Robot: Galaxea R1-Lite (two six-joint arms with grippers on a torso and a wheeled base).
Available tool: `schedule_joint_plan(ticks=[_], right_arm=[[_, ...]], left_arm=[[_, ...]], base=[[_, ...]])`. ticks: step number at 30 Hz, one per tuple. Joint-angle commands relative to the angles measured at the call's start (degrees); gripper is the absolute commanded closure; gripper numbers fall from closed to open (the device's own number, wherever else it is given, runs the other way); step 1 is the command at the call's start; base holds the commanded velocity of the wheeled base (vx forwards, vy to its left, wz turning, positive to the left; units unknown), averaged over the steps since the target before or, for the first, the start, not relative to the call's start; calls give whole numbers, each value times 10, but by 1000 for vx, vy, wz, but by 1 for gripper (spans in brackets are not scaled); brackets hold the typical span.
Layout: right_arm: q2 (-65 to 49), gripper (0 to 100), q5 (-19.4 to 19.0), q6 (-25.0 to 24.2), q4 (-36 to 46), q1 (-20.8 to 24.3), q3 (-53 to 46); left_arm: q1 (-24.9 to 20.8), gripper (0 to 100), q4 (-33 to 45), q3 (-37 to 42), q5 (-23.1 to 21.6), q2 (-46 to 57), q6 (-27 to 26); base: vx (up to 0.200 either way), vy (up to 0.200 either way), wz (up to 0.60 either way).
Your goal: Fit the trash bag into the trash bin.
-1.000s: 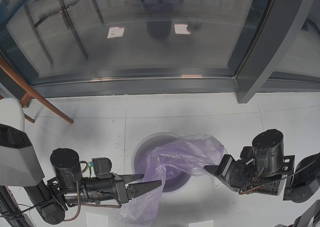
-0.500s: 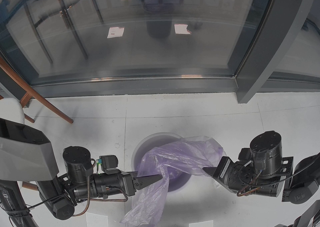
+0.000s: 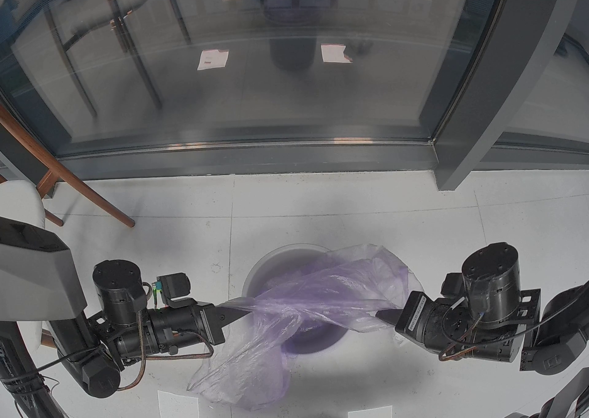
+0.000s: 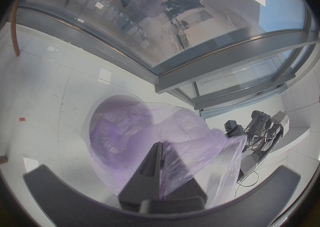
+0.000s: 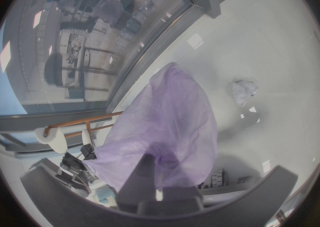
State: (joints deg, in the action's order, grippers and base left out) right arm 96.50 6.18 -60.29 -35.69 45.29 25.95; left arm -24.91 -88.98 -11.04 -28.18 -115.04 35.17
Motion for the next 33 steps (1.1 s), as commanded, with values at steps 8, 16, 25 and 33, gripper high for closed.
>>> schedule_joint_plan(ticks=[8, 16, 25, 33], right_arm=[[-6, 100, -172, 249, -42, -147, -68], [12, 100, -385, 446, -76, -243, -73], [114, 100, -383, 539, -104, -255, -50], [186, 100, -372, 534, -197, -267, -24]], left_arm=[[22, 100, -9, -32, 78, -4, -7], [-12, 100, -9, -89, 78, -26, -5], [-12, 100, -9, -144, 80, -77, -5], [-7, 100, -9, -192, 81, -104, 0]], base=[[0, 0, 0], [0, 0, 0], [0, 0, 0], [0, 0, 0]])
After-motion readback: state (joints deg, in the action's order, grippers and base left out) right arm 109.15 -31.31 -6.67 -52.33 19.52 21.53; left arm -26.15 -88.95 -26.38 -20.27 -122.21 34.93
